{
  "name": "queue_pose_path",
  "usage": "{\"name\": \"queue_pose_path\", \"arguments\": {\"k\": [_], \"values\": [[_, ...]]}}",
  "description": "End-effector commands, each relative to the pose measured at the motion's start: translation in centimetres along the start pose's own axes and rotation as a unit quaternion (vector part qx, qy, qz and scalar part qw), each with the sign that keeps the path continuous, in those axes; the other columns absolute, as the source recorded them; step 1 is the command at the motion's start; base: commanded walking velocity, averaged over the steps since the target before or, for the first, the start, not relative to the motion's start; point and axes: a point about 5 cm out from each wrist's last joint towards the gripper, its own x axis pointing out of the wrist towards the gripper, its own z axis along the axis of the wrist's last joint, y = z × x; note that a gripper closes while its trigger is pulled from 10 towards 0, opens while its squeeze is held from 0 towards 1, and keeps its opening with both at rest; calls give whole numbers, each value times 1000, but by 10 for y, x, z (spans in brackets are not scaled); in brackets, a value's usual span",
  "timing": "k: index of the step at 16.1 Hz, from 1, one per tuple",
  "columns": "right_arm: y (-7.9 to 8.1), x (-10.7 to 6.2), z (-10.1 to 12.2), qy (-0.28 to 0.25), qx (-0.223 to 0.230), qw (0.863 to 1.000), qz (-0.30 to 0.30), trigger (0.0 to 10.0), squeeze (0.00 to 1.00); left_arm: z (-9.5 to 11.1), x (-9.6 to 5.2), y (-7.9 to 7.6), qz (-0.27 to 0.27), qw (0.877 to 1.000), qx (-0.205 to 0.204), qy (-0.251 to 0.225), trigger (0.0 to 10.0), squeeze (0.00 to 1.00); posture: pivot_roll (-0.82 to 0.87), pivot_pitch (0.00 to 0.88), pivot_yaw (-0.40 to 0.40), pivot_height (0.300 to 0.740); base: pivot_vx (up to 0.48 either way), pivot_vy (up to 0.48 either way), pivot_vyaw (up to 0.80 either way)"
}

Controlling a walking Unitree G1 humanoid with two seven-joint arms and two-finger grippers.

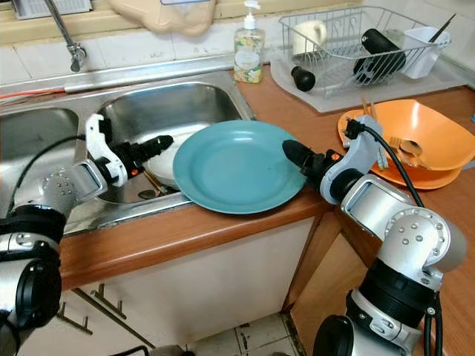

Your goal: Kitchen organization

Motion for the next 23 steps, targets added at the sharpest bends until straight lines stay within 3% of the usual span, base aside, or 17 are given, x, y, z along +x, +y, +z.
{"name": "queue_pose_path", "arguments": {"k": [1,5,8,9,10,19,23], "values": [[5,-1,-1,4,-3,1000,9,10000,0,5,0,-2,-7,1000,3,1,10000,0,-42,0,89,740,0,0,0],[7,0,-9,28,5,999,15,10000,0,-5,11,-14,-63,997,-28,34,10000,0,-42,0,89,740,0,0,0],[8,1,-11,35,9,999,17,10000,0,-13,15,-18,-81,995,-24,62,9725,0,-42,0,89,740,0,0,0],[9,2,-11,36,13,999,21,10000,0,-17,17,-21,-88,993,-20,78,3137,0,-40,0,87,740,0,0,0],[11,3,-11,35,19,999,26,10000,0,-20,19,-24,-96,991,-20,87,0,0,-37,0,87,740,0,0,0],[14,6,-8,15,43,998,33,10000,0,-5,24,-42,-170,982,-67,35,0,0,-36,0,89,740,0,0,0],[16,8,-7,9,48,998,39,10000,0,-9,24,-44,-183,979,-86,31,0,0,-37,0,90,740,0,0,0]]}}
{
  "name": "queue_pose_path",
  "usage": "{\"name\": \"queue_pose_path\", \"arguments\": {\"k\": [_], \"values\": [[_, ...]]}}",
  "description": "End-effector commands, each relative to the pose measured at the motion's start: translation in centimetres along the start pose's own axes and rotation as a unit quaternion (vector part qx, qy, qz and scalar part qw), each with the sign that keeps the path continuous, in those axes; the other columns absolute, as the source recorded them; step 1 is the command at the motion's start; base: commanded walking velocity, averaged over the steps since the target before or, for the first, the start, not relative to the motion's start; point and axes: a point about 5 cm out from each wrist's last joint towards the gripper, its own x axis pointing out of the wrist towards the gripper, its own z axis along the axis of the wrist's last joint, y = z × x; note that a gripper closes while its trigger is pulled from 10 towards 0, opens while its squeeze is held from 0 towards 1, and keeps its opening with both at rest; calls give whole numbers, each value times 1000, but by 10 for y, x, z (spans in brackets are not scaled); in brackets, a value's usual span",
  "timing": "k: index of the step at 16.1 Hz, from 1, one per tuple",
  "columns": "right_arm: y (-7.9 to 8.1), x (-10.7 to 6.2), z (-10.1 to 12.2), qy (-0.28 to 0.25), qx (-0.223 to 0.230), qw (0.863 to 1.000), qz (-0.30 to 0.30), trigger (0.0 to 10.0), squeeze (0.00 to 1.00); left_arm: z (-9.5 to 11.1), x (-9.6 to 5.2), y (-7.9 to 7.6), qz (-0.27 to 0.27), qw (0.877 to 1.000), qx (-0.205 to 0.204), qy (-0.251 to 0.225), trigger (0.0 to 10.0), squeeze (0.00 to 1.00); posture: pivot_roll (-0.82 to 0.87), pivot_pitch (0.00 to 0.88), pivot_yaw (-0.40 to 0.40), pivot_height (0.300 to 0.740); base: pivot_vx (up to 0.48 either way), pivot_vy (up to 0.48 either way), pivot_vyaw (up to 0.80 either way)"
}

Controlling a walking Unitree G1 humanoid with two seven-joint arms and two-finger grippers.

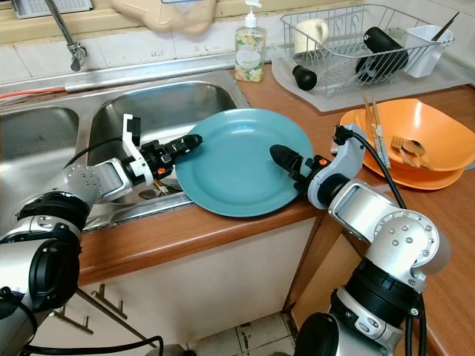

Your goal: Kitchen organization

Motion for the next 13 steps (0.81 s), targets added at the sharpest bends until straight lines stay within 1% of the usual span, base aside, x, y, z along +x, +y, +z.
{"name": "queue_pose_path", "arguments": {"k": [1,3,6,9,11,13], "values": [[10,2,5,-8,-5,1000,21,10000,0,7,2,-8,-20,1000,8,-9,0,0,-37,0,90,740,0,0,0],[10,3,4,-8,-5,1000,22,10000,0,7,2,-8,-23,1000,7,-10,0,0,-35,0,88,740,0,0,0],[12,4,6,-12,-5,1000,26,10000,0,11,1,-9,-22,999,-1,-25,0,0,-34,0,89,740,0,0,0],[12,4,8,-15,-7,999,27,10000,0,15,-4,-6,-16,999,-6,-41,0,0,-34,0,87,740,0,0,0],[16,4,11,-21,-17,999,38,10000,0,22,-10,-5,-9,998,-10,-68,0,0,-34,0,86,740,0,0,0],[21,4,15,-30,-27,998,51,10000,0,35,-17,-6,-1,994,11,-111,0,0,-30,0,83,740,0,0,0]]}}
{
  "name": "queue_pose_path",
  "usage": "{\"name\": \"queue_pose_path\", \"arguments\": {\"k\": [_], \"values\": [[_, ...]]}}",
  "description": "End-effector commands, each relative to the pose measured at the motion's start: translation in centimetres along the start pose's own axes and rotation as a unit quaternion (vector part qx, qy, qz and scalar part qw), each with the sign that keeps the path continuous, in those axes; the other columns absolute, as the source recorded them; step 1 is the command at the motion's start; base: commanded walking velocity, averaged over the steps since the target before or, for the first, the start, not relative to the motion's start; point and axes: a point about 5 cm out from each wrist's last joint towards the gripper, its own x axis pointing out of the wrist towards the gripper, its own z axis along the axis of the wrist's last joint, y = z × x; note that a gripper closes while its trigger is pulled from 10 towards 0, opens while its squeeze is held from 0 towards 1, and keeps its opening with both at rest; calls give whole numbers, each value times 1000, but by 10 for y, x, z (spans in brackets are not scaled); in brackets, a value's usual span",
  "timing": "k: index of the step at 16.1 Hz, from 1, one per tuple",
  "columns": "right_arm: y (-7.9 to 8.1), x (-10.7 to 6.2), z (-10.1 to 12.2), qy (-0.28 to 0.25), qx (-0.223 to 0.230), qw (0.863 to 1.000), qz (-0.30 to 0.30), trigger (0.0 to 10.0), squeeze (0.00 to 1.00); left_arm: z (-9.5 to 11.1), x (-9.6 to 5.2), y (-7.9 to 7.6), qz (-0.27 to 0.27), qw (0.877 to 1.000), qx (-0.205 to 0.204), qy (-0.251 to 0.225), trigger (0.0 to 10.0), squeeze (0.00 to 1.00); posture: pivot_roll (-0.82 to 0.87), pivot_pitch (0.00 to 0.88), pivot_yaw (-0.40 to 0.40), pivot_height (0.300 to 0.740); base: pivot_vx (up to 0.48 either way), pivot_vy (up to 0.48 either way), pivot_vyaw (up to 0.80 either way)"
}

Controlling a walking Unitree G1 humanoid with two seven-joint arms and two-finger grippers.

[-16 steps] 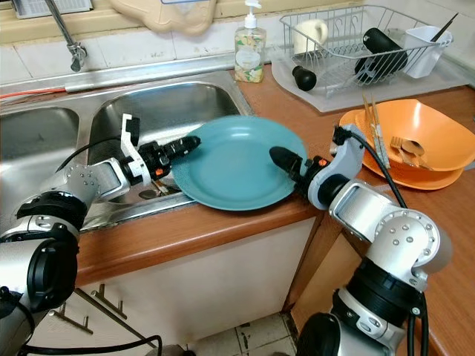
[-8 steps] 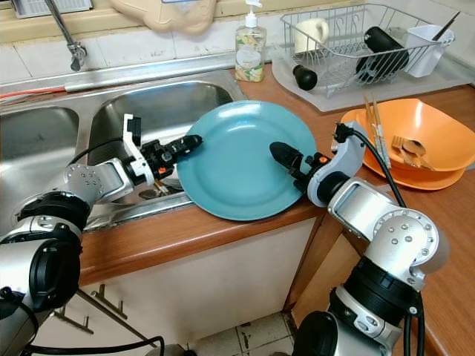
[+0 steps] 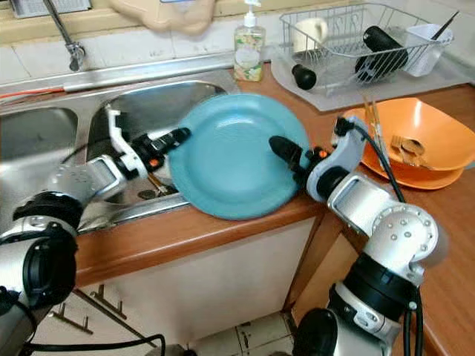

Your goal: Kitchen organization

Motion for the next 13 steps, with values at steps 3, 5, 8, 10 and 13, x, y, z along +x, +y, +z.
{"name": "queue_pose_path", "arguments": {"k": [3,5,8,10,13], "values": [[16,4,8,-9,-19,999,41,10000,0,28,-7,-13,-24,998,12,-64,0,0,-20,0,71,740,0,0,0],[25,7,12,-11,-34,997,65,10000,0,40,-15,-16,-7,994,22,-103,0,0,-9,0,57,740,0,0,0],[38,5,11,-9,-105,990,97,10000,0,61,-31,-15,72,976,86,-184,0,0,-3,0,45,740,0,0,0],[42,5,2,2,-178,979,95,10000,0,65,-39,-13,137,960,140,-200,0,0,1,0,39,740,0,0,0],[41,8,-10,19,-276,958,80,10000,0,64,-40,-6,229,932,191,-208,0,0,1,0,39,740,0,0,0]]}}
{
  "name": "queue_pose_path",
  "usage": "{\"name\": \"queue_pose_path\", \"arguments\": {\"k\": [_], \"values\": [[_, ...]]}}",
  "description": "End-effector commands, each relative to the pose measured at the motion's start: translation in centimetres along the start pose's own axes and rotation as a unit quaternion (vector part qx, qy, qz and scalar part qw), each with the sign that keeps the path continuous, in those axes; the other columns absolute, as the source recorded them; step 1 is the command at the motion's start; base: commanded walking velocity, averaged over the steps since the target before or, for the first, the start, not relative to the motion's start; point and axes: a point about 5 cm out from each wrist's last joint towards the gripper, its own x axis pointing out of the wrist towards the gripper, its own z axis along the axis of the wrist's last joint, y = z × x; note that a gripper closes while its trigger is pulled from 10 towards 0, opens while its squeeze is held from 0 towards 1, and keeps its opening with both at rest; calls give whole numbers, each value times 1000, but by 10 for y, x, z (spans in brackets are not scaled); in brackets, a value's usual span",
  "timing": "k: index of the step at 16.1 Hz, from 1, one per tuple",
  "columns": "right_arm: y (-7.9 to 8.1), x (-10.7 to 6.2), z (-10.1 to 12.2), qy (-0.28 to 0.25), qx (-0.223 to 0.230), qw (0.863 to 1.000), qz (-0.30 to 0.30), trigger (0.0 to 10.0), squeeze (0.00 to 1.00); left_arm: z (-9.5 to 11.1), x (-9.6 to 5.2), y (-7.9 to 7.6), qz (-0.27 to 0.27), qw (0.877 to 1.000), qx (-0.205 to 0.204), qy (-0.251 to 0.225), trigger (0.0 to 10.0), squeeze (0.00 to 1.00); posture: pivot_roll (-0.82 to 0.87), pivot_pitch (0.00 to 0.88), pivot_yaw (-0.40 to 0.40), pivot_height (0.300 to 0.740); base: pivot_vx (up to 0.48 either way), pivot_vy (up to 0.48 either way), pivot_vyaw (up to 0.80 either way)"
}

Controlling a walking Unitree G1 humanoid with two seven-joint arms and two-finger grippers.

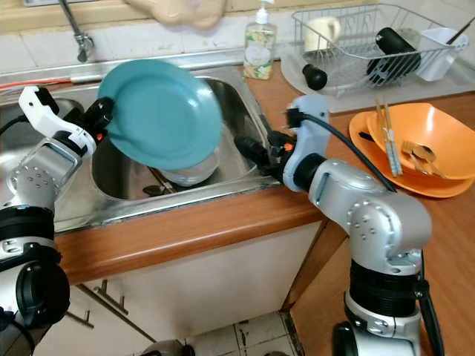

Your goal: Kitchen organization

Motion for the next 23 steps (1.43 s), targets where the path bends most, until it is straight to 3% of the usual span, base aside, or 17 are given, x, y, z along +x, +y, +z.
{"name": "queue_pose_path", "arguments": {"k": [1,4,9,10,11,12,13,14,18,21,23], "values": [[4,0,-4,9,-50,999,7,10000,0,-2,5,-6,17,999,48,4,0,0,-3,0,42,740,0,0,0],[14,0,-15,30,-130,991,32,10000,0,-21,10,-10,42,995,80,37,0,0,-10,0,47,740,0,0,0],[15,2,-29,32,-171,984,35,10000,0,-43,18,-13,67,987,124,80,0,0,-16,0,53,740,0,0,0],[15,3,-30,33,-175,984,33,10000,0,-47,19,-12,73,984,133,94,2431,0,-18,0,57,740,0,0,0],[14,3,-31,33,-177,983,32,10000,0,-50,19,-11,78,981,141,111,7961,0,-19,0,60,740,0,0,0],[14,4,-32,32,-179,983,31,10000,0,-52,19,-9,90,977,150,119,10000,0,-19,0,61,740,0,0,0],[14,4,-32,30,-182,982,30,10000,0,-52,19,-8,93,977,147,121,10000,129,-19,0,61,740,0,0,0],[12,4,-33,29,-182,982,25,10000,0,-51,20,-9,88,978,143,121,10000,1000,-19,0,61,740,0,0,0],[9,5,-33,26,-175,984,14,10000,0,-47,18,-8,75,976,168,115,10000,1000,-20,0,54,740,0,0,0],[-1,7,-30,17,-160,986,-40,10000,0,-33,9,-7,44,966,240,81,10000,1000,-35,0,59,740,0,0,0],[-4,5,-29,8,-156,986,-64,10000,1000,-27,2,-9,21,962,266,61,10000,1000,-41,0,63,740,0,0,0]]}}
